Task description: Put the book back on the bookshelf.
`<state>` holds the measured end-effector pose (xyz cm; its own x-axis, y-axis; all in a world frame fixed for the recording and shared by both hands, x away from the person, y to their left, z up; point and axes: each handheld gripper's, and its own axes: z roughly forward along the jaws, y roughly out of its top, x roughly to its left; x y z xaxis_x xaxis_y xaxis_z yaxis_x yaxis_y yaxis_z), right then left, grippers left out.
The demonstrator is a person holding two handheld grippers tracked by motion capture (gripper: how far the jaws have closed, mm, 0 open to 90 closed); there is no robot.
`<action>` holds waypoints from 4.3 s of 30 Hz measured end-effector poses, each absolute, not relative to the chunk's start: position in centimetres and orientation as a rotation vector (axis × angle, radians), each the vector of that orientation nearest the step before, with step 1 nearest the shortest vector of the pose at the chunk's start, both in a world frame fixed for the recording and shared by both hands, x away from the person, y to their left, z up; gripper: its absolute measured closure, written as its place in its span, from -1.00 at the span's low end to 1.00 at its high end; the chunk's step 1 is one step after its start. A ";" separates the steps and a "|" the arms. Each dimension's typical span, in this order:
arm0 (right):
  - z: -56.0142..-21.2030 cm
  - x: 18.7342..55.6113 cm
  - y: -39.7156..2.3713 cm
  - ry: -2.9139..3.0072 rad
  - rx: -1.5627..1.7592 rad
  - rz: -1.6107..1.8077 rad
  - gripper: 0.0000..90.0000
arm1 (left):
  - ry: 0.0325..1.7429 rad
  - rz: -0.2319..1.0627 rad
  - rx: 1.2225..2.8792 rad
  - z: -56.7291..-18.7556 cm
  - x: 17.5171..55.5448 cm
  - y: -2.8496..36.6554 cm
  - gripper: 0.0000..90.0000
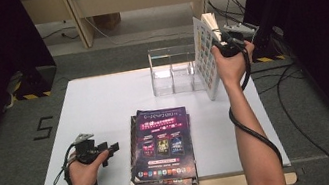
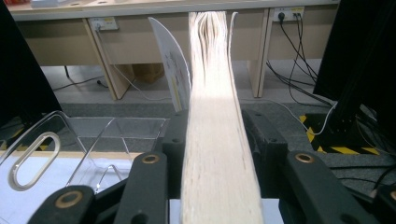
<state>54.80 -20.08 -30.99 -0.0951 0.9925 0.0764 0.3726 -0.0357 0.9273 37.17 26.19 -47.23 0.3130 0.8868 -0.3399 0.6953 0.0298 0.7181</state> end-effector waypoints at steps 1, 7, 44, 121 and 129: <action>-31.0 54.7 -20.1 1.545 1.471 1.127 0.43 | 1.437 0.280 1.718 -47.2 37.2 26.2 -0.03; -31.0 54.1 -20.1 1.536 1.479 1.149 0.38 | 1.433 0.279 1.717 -47.2 37.1 26.0 -0.03; -31.4 50.5 -20.6 1.545 1.460 1.171 0.35 | 1.400 0.258 1.733 -47.1 37.1 24.8 -0.04; -44.6 45.9 -15.4 2.084 1.658 1.090 0.47 | 1.424 0.237 1.832 -47.6 42.5 19.2 0.92; -45.2 46.8 -14.5 2.122 1.672 1.094 0.44 | 1.407 0.269 1.880 -47.3 42.5 18.8 0.99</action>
